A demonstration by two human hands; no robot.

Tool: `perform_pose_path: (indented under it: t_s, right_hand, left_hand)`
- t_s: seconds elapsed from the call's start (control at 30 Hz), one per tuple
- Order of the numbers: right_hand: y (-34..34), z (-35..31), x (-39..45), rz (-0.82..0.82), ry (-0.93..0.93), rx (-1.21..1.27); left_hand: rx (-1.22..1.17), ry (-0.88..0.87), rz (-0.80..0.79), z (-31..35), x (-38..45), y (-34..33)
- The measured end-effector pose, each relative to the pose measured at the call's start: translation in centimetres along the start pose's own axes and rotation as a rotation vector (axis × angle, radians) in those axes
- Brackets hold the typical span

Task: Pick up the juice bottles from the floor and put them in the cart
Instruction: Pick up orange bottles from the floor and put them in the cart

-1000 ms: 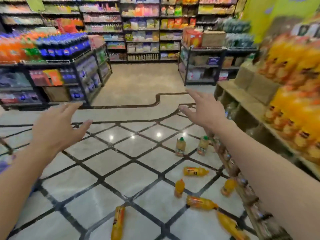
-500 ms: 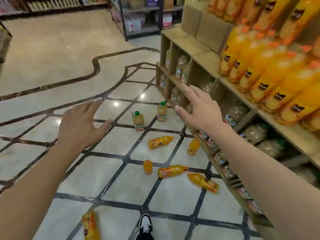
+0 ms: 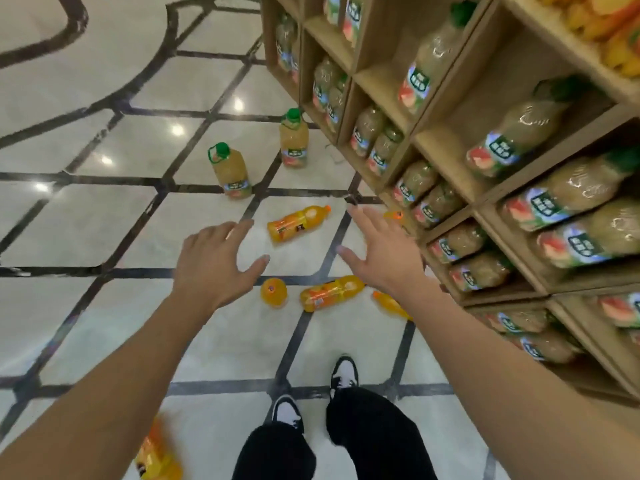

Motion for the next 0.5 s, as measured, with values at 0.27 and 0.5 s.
perform_pose_path:
  t_s: [0.27,0.5]
  right_hand:
    - [-30.3,9.4,6.3,-0.315,-0.020,-0.165]
    - [-49.7,15.3,10.5,-0.574,-0.041,-0.186]
  left_hand:
    - [-0.091,0.061,-0.203,-4.9,2.8,-29.0]
    - [-0.649,0.202,-0.256,-12.3,1.3,-46.1]
Point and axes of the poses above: each hand's wrist, its own x-axis towards the middle knuckle, its own y-axis out of the back of the hand, z = x × y, the point moved 7 cm from there along x, towards the middle knuckle, and after that the axes turned 2 degrees about z, right-handed, at the moved point
